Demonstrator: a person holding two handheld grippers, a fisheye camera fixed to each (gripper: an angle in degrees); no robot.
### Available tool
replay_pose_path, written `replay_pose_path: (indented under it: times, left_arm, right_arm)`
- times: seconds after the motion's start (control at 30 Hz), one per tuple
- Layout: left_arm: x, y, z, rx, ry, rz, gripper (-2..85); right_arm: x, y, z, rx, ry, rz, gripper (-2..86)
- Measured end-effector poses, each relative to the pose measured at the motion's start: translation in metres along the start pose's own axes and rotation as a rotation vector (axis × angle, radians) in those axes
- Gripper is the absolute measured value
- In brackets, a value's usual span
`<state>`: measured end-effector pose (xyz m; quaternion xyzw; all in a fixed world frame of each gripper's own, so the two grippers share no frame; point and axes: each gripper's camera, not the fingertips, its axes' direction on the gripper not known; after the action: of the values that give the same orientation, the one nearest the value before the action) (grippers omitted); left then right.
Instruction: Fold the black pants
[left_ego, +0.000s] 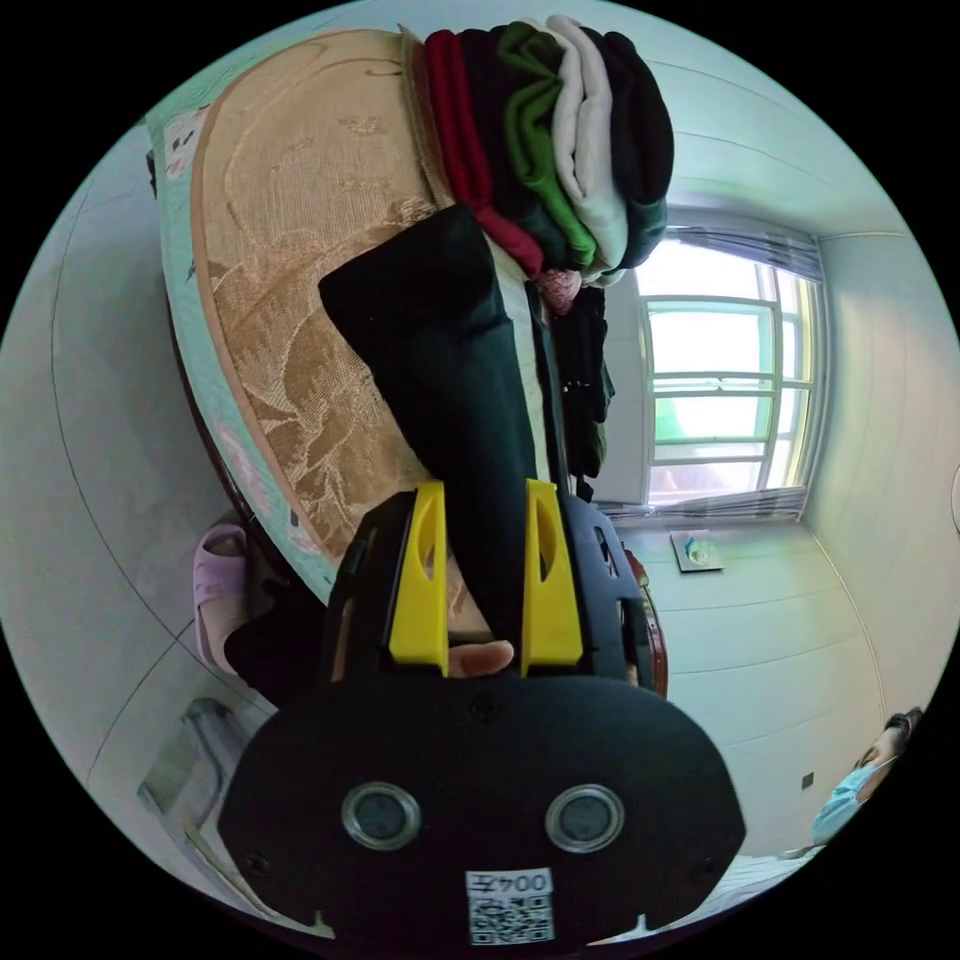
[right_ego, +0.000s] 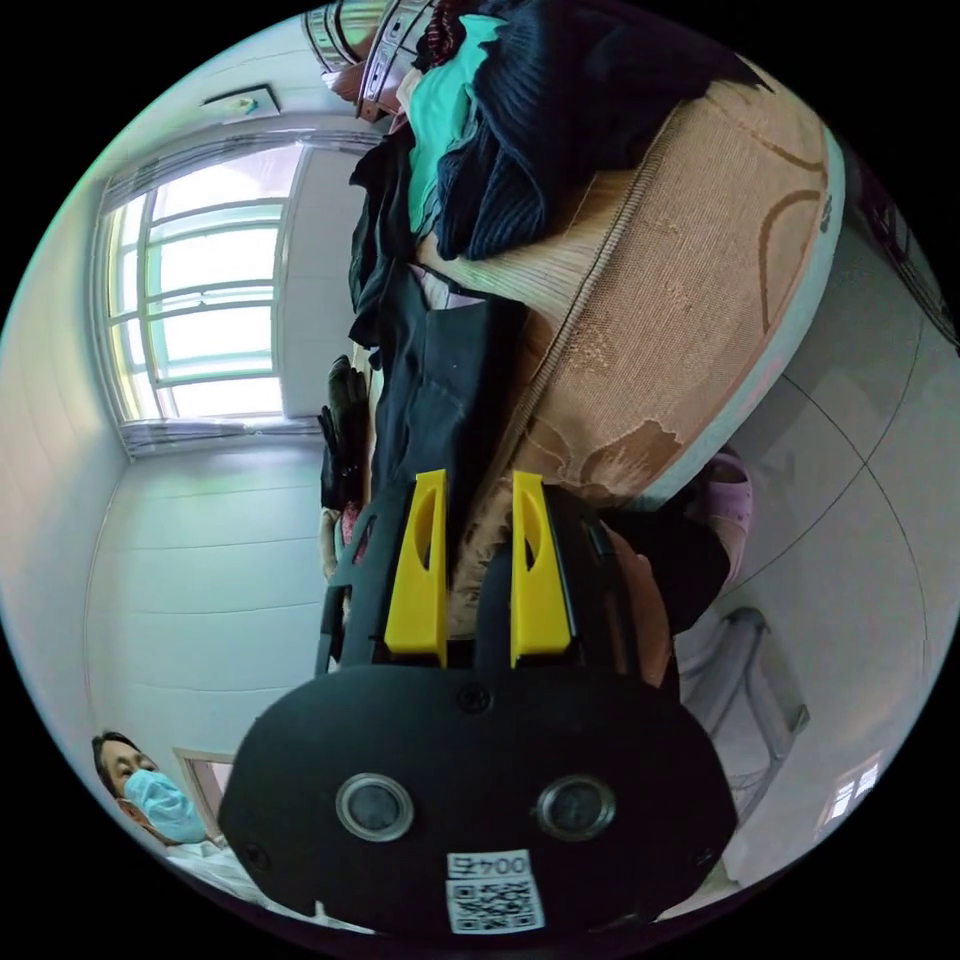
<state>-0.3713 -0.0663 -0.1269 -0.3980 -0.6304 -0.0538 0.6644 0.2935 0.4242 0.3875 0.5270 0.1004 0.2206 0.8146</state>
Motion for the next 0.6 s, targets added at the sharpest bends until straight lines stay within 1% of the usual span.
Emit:
replay_pose_path:
  times: [0.07, 0.2, 0.4, 0.47, 0.6]
  left_arm:
    - [0.021, 0.002, -0.005, -0.004, -0.010, 0.020, 10.6]
    - [0.040, 0.007, -0.011, -0.006, -0.001, 0.019, 9.4]
    - [0.079, 0.019, -0.006, -0.001, -0.037, 0.051, 7.9]
    - [0.095, 0.019, -0.006, -0.007, -0.047, 0.073, 7.0]
    - [0.103, 0.018, -0.002, -0.034, -0.086, 0.059, 5.7]
  right_arm:
    - [0.002, -0.015, -0.002, -0.004, -0.045, 0.023, 10.3]
    - [-0.001, -0.031, -0.001, -0.023, -0.059, 0.017, 10.1]
    - [-0.016, -0.055, 0.000, 0.024, -0.006, -0.038, 10.0]
    - [-0.024, -0.066, 0.004, -0.013, 0.039, -0.068, 9.7]
    - [-0.028, -0.075, 0.005, -0.027, 0.046, -0.088, 8.8]
